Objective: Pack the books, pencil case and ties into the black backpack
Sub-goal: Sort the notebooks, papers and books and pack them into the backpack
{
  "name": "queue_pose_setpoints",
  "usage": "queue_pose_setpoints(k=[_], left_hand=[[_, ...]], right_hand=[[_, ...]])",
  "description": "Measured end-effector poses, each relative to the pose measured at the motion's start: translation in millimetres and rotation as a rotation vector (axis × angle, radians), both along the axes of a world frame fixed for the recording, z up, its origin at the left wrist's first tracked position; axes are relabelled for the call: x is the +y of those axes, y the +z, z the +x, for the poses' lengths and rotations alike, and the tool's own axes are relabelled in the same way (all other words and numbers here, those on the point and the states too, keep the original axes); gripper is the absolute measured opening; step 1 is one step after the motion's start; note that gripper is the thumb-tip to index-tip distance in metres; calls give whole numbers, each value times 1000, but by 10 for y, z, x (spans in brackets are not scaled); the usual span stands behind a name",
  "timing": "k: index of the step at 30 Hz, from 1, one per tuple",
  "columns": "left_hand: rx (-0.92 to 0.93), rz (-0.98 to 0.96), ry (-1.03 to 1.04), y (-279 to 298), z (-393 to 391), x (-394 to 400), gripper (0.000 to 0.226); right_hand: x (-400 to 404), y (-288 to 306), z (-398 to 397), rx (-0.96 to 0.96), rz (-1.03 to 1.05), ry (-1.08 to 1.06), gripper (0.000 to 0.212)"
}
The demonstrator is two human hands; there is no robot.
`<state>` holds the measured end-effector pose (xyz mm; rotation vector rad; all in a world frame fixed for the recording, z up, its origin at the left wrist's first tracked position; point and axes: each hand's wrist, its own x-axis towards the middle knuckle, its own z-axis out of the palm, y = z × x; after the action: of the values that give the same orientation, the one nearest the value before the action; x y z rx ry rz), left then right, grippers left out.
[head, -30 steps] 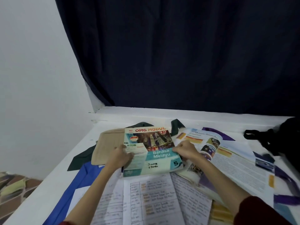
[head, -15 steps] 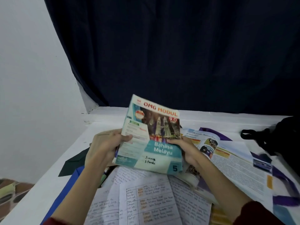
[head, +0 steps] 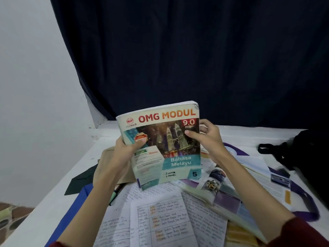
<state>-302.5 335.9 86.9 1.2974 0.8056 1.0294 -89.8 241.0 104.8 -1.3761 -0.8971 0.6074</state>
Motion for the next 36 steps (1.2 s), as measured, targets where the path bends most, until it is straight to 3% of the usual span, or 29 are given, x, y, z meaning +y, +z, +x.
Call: queue_pose_setpoints(k=[4,7,9,12,14,16,21,25,29,32,36], left_hand=[[20,67,49,19,13,-126,37],[48,154,53,139,91,-281,32],[64,270,28,275,155,-397,30],[148,551,-46,557,254,-574,37],[193,707,-82,725,322,-652,40],[241,811,-86,857,414,-719,37],[322,997,-291,1176,847,-1025,35],[347,1049,-475,1242,1426,-1372,41],[327,1009,-619,1104,2060,-1860,60],[286,1071,-664,976,2414,-2293,52],[161,1220,-657,652,2754,-2952,26]], right_hand=[[-54,198,-5,-236,81,-73,63],[-192,416,12,-590,161,-114,84],[-324,592,45,-795,126,-98,81],[-607,868,128,-903,-35,-8,50],[-859,1016,201,-801,-158,139,27],[-1115,1099,266,-700,-201,250,23],[-1768,1040,450,-423,-193,364,65],[-2344,788,701,-160,-79,223,68],[-2987,403,1009,254,2,46,59],[-3542,104,1315,464,74,-62,59],[-4282,-135,1840,536,207,-233,60]])
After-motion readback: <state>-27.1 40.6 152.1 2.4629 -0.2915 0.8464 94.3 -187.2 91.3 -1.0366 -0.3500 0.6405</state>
